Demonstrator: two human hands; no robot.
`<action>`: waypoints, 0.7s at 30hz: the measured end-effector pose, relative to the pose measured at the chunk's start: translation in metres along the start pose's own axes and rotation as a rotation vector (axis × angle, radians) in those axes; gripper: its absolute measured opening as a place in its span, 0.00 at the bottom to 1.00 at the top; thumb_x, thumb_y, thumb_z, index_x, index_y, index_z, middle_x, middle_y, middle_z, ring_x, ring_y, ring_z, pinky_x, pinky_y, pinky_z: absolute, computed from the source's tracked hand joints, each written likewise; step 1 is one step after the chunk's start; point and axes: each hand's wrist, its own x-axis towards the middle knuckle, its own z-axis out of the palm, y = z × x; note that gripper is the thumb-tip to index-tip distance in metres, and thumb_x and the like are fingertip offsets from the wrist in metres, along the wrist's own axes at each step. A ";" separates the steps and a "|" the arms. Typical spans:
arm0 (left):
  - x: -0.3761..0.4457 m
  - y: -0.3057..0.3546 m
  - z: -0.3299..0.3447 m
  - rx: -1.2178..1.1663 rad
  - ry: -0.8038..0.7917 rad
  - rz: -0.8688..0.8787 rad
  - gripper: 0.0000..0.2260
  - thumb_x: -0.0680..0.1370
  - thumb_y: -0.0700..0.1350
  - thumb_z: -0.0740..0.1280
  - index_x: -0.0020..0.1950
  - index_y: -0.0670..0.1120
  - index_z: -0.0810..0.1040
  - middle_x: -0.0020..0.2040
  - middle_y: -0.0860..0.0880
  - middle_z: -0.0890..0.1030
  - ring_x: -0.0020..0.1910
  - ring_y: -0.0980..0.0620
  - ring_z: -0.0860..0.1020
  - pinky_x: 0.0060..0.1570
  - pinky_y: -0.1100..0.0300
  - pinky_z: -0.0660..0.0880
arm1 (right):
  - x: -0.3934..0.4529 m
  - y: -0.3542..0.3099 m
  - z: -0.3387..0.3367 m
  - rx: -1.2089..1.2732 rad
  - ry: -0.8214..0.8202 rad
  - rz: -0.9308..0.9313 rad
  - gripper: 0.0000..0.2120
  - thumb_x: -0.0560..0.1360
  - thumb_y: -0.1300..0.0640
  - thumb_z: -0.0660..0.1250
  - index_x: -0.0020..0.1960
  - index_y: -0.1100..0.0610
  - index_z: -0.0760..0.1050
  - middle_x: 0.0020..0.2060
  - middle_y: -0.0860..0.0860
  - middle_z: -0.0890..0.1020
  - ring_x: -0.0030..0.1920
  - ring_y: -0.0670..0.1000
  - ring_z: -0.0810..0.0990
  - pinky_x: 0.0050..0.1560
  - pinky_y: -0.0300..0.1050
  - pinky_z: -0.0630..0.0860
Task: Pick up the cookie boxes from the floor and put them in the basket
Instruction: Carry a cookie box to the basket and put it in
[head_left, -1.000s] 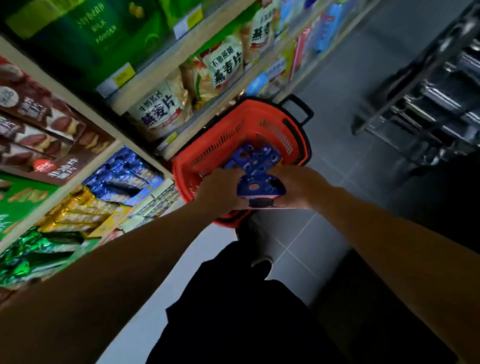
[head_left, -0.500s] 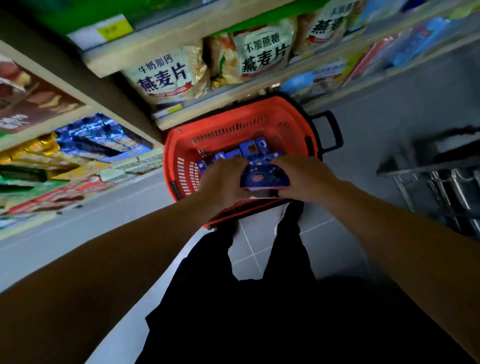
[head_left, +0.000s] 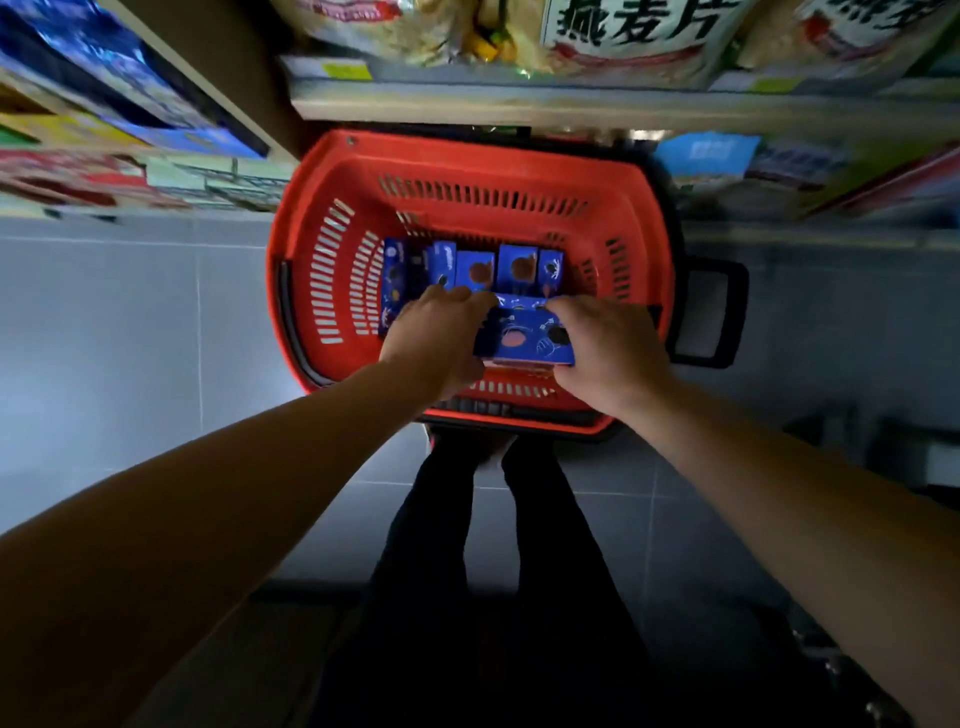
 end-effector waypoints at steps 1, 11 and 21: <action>0.014 -0.005 0.010 -0.002 0.013 -0.011 0.30 0.69 0.45 0.72 0.70 0.51 0.68 0.60 0.47 0.76 0.60 0.43 0.72 0.57 0.45 0.74 | 0.012 0.007 0.012 0.003 0.015 -0.003 0.28 0.64 0.54 0.76 0.63 0.54 0.73 0.52 0.51 0.82 0.51 0.58 0.80 0.54 0.53 0.76; 0.156 -0.063 0.108 -0.027 0.125 -0.052 0.30 0.69 0.44 0.73 0.70 0.49 0.67 0.65 0.45 0.74 0.65 0.40 0.68 0.59 0.42 0.72 | 0.143 0.067 0.122 -0.106 0.073 0.026 0.28 0.66 0.55 0.73 0.65 0.50 0.71 0.56 0.50 0.79 0.57 0.59 0.76 0.58 0.53 0.67; 0.246 -0.102 0.168 -0.067 0.154 0.075 0.29 0.71 0.44 0.70 0.71 0.47 0.70 0.65 0.41 0.74 0.63 0.38 0.69 0.64 0.52 0.64 | 0.206 0.106 0.202 -0.035 0.009 0.163 0.31 0.67 0.51 0.74 0.68 0.50 0.70 0.62 0.52 0.77 0.61 0.60 0.75 0.61 0.52 0.68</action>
